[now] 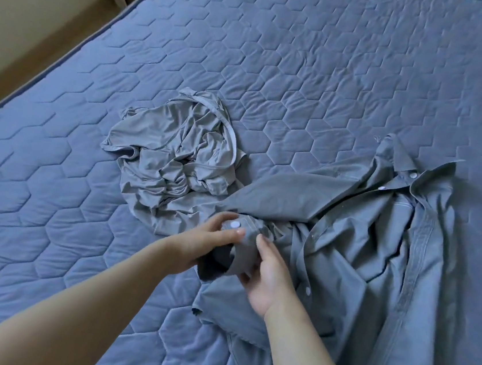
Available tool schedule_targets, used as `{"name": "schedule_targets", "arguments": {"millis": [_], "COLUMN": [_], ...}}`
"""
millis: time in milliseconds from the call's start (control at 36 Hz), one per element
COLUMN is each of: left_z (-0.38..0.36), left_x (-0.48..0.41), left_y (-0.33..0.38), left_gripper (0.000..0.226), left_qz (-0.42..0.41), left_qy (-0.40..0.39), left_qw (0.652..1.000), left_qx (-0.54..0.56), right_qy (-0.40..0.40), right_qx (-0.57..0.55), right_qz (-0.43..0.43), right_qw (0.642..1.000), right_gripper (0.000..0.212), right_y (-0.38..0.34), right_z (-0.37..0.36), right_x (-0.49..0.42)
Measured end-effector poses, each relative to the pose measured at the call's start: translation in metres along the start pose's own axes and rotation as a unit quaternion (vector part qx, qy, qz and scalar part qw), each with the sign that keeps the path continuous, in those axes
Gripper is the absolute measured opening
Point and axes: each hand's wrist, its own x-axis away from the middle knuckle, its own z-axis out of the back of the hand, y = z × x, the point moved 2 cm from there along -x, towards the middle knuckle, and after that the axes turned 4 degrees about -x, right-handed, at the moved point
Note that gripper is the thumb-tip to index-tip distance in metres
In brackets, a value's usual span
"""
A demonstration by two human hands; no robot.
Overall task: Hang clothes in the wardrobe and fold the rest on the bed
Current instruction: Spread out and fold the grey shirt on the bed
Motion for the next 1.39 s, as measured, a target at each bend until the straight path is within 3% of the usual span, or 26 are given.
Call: {"name": "schedule_targets", "arguments": {"millis": [83, 139, 222, 306, 389, 417, 528, 556, 639, 695, 778, 833, 917, 1000, 1083, 1139, 1167, 1195, 1250, 1306, 1389], "left_z": [0.004, 0.016, 0.052, 0.099, 0.124, 0.123, 0.096, 0.087, 0.057, 0.033, 0.003, -0.012, -0.030, -0.040, -0.045, -0.045, -0.043, -0.041, -0.036, -0.030, -0.022], "left_x": [0.000, -0.003, -0.001, 0.012, 0.026, 0.029, 0.016, 0.011, -0.003, -0.012, -0.025, -0.028, -0.030, -0.033, -0.027, -0.027, -0.027, -0.027, -0.027, -0.030, -0.031], "left_y": [0.006, 0.012, 0.026, 0.057, 0.090, 0.097, 0.088, 0.081, 0.053, 0.029, -0.008, -0.030, -0.063, -0.097, -0.121, -0.130, -0.134, -0.137, -0.140, -0.142, -0.141], "left_gripper": [0.027, 0.016, 0.023, 0.017, 0.048, 0.059, 0.090, 0.088, 0.053, 0.038, 0.034, 0.037, 0.047, 0.082, 0.097, 0.093, 0.082, 0.065, 0.035, 0.025, 0.019], "left_qz": [-0.003, -0.024, -0.054, -0.138, -0.281, -0.288, -0.189, -0.175, -0.128, -0.081, -0.026, -0.001, -0.013, -0.001, -0.021, -0.100, -0.120, -0.108, -0.052, -0.038, -0.073], "left_qy": [0.035, 0.133, 0.257, 0.339, 0.259, 0.256, 0.347, 0.343, 0.261, 0.197, 0.140, 0.099, 0.040, -0.005, -0.021, 0.039, 0.080, 0.106, 0.151, 0.194, 0.243], "left_qw": [0.999, 0.991, 0.963, 0.880, 0.763, 0.763, 0.882, 0.900, 0.956, 0.975, 0.967, 0.940, 0.878, 0.817, 0.721, 0.676, 0.671, 0.688, 0.755, 0.812, 0.855], "left_qx": [0.012, 0.003, 0.062, 0.303, 0.522, 0.520, 0.256, 0.204, 0.036, -0.070, -0.210, -0.325, -0.477, -0.577, -0.693, -0.729, -0.727, -0.710, -0.636, -0.549, -0.452], "right_qy": [0.003, 0.012, 0.053, 0.087, 0.099, 0.103, 0.115, 0.120, 0.149, 0.176, 0.230, 0.269, 0.314, 0.370, 0.391, 0.361, 0.332, 0.299, 0.240, 0.218, 0.248], "right_qx": [0.098, 0.117, 0.109, 0.091, 0.046, 0.037, 0.040, 0.041, 0.063, 0.076, 0.076, 0.082, 0.122, 0.147, 0.165, 0.230, 0.268, 0.318, 0.434, 0.548, 0.654], "right_qz": [0.011, 0.013, 0.014, 0.013, 0.034, 0.043, 0.057, 0.058, 0.066, 0.075, 0.081, 0.076, 0.071, 0.079, 0.063, 0.034, 0.029, 0.024, 0.006, -0.020, 0.006], "right_qw": [0.995, 0.993, 0.992, 0.992, 0.993, 0.993, 0.991, 0.990, 0.985, 0.979, 0.967, 0.957, 0.939, 0.914, 0.903, 0.903, 0.904, 0.899, 0.868, 0.807, 0.714], "right_gripper": [0.022, 0.023, 0.019, 0.011, 0.011, 0.012, 0.013, 0.012, 0.010, 0.013, 0.014, 0.014, 0.020, 0.033, 0.016, 0.046, 0.061, 0.073, 0.089, 0.091, 0.088], "right_y": [0.003, 0.005, 0.005, 0.007, 0.005, 0.004, 0.000, 0.000, 0.001, 0.004, 0.011, 0.017, 0.037, 0.055, 0.072, 0.083, 0.087, 0.091, 0.097, 0.101, 0.103], "right_z": [-0.012, -0.016, -0.015, -0.014, -0.019, -0.020, -0.020, -0.018, -0.003, 0.014, 0.047, 0.071, 0.111, 0.146, 0.167, 0.173, 0.173, 0.173, 0.172, 0.174, 0.175], "right_x": [0.002, 0.001, -0.001, 0.000, 0.000, 0.000, 0.001, 0.001, 0.004, 0.006, 0.011, 0.016, 0.022, 0.024, 0.032, 0.031, 0.031, 0.030, 0.030, 0.032, 0.034]}}
